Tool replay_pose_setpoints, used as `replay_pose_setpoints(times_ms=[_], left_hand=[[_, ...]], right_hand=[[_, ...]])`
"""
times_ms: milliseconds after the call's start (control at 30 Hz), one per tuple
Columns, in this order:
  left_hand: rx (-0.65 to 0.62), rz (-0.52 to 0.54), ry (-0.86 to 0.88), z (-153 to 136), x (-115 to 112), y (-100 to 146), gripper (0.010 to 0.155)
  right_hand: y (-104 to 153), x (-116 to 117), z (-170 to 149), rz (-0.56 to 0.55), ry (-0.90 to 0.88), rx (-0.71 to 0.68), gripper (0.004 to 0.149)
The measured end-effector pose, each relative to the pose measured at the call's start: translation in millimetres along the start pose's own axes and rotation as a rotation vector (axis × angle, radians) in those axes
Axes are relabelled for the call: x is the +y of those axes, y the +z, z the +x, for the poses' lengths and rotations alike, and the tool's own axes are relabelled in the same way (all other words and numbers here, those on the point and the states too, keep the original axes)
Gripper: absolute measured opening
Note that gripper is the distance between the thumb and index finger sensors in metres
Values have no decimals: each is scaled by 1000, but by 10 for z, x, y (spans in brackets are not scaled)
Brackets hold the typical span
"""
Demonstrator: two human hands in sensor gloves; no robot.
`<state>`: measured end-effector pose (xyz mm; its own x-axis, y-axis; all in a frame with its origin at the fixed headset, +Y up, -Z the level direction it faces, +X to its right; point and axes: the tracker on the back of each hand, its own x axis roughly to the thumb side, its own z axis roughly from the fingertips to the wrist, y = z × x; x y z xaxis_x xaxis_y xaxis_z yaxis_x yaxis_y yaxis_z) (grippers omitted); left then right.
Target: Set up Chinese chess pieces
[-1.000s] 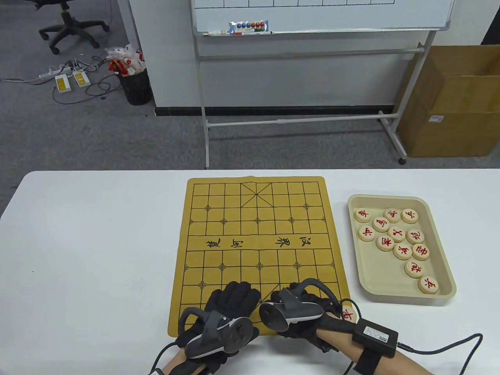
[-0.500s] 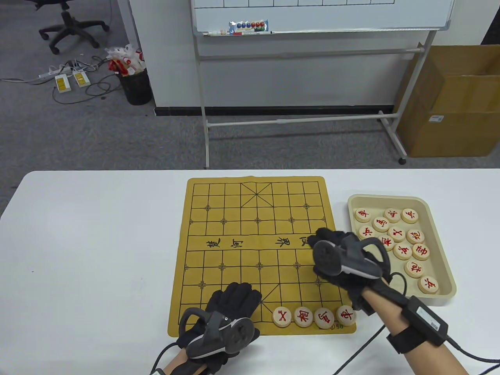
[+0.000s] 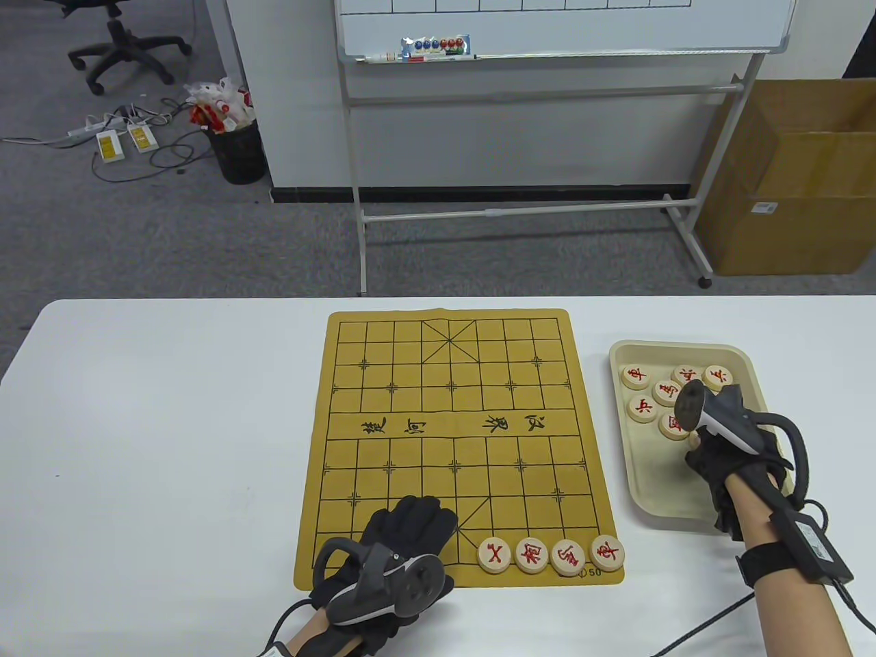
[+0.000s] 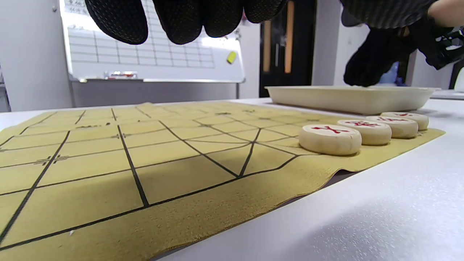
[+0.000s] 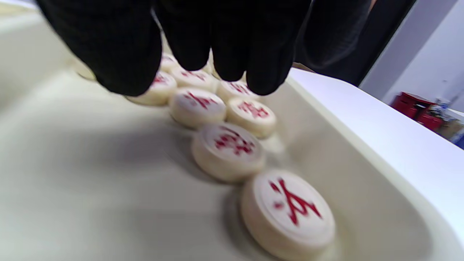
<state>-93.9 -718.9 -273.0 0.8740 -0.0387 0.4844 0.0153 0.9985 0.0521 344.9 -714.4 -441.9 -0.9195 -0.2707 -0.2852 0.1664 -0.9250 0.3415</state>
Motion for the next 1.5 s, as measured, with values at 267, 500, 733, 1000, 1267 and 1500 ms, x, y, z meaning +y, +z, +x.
replay_pose_setpoints(times_ms=[267, 500, 733, 1000, 1267, 1500], left_hand=[[2, 1, -1, 1, -3, -3, 84], [3, 2, 1, -1, 2, -1, 84], [4, -1, 0, -1, 5, 1, 84], [3, 0, 0, 2, 12, -1, 84], [2, 2, 2, 4, 11, -2, 84], [-1, 8, 2, 13, 14, 2, 84]], right_hand=[[-79, 180, -50, 102, -19, 131, 76], [-154, 282, -99, 106, -53, 167, 77], [-151, 316, -44, 47, -6, 167, 72], [-103, 294, -23, -21, 3, 113, 72], [138, 4, 41, -176, -57, -51, 72], [631, -274, 420, -441, -123, -463, 73]])
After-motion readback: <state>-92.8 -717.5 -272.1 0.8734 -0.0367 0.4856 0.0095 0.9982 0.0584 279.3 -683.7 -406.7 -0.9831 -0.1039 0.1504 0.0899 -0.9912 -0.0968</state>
